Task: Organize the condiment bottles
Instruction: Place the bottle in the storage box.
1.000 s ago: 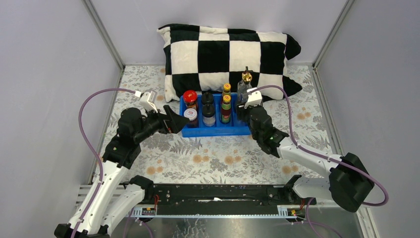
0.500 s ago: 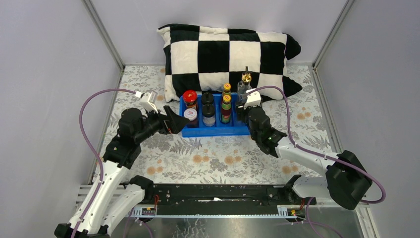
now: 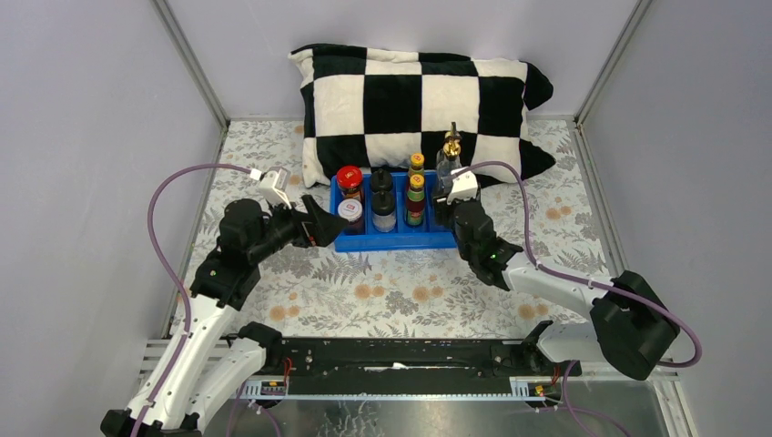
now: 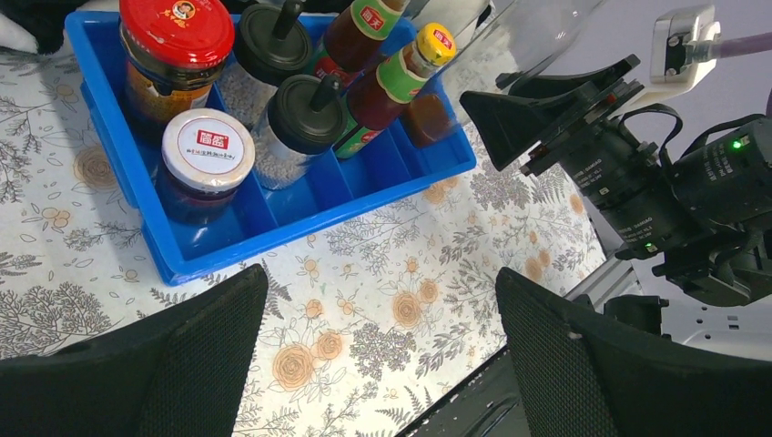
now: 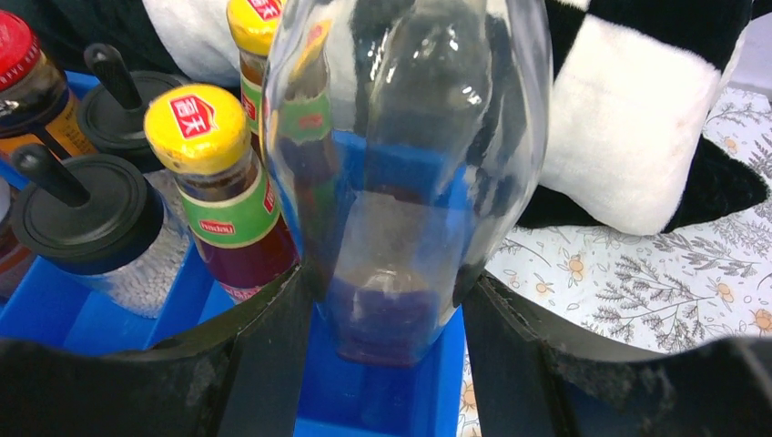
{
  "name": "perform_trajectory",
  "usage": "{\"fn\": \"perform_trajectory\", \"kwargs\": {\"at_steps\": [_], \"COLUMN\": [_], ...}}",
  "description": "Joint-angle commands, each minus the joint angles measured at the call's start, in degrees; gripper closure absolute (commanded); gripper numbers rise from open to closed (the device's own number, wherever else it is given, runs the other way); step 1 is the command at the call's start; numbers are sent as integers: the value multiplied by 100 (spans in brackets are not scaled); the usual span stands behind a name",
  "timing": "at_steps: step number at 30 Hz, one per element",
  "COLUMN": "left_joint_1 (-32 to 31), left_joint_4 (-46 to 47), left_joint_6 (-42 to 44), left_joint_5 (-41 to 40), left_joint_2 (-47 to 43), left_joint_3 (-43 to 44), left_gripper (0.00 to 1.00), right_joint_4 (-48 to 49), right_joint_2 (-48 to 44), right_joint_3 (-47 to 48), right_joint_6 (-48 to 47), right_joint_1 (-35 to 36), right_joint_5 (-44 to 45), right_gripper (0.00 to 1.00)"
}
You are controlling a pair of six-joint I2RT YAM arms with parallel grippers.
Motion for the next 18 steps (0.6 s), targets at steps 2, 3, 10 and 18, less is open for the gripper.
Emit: {"fn": "perform_trajectory", "kwargs": {"at_steps": [2,3,10,18], "left_joint_1": [24,24,24,24], "left_joint_4": [191,210,236,213], "left_joint_6": [23,16,1,7], "left_joint_5": [-33,-53,-17,-30], "left_joint_2": [-57,-52,-20,-39], "left_joint_3": [-147,-171,-162,-171], "left_gripper": [1,1,1,1], "right_joint_4": [953,1030,1390,1720], "right_joint_2": [31,71,346,625], "right_joint_3": [-100,-139,-230,-320], "right_joint_6": [119,113,152,235], "right_joint_1": [57,57,57,58], "right_joint_5": [249,258,249,245], "right_gripper": [70,70,71,71]}}
